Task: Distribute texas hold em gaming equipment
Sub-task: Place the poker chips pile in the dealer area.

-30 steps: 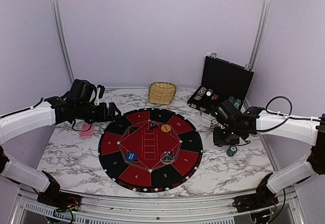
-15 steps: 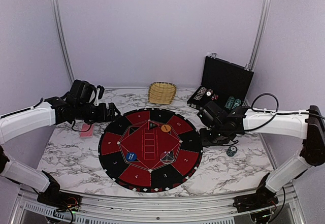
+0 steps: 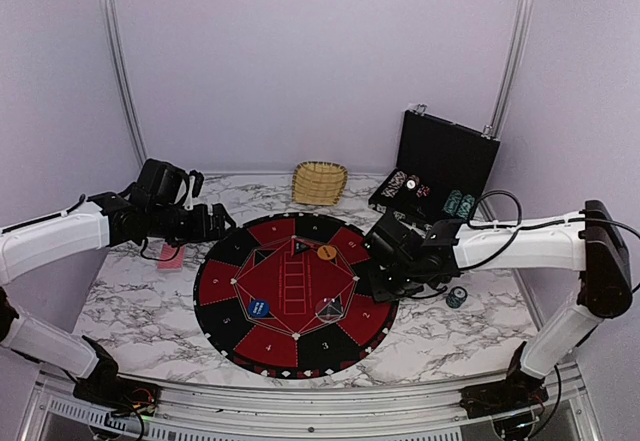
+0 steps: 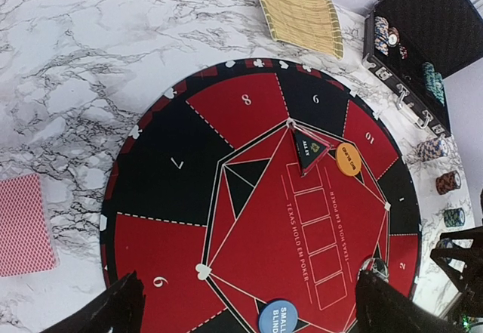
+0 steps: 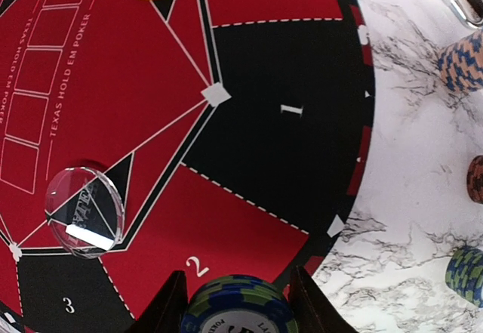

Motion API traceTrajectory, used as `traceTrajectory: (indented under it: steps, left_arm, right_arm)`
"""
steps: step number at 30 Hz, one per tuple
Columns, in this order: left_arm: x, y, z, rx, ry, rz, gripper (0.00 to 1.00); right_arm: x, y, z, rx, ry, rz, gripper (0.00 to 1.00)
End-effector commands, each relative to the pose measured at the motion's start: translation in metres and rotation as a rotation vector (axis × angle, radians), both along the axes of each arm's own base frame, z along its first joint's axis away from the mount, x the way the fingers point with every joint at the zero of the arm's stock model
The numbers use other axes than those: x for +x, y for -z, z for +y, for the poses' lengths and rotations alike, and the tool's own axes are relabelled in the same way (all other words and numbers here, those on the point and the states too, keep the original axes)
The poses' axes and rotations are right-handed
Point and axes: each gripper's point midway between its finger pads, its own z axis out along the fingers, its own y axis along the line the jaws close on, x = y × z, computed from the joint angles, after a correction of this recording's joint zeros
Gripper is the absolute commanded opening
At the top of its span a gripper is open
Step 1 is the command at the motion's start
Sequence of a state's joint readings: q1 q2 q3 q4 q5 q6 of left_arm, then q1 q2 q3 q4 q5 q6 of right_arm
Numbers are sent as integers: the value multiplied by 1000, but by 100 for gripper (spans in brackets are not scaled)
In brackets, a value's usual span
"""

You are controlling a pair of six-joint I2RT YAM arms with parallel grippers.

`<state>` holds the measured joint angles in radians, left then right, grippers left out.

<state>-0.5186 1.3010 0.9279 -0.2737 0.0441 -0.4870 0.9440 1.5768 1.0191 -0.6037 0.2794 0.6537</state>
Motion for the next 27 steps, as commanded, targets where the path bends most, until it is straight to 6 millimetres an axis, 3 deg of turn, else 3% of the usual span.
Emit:
traceTrajectory:
  steps: [1,15,27]
  left_arm:
    - [2,0,1,-11,-8,-9,99]
    - [4,1,5,-10,-19,-7,99]
    - [3,5,9,-6,-27,2,99]
  right_arm:
    - [0,-13,34,61,-60,-47,37]
    - [-44,9,108,84,-258,-20,37]
    - [-74,28,149,71,-383,8,37]
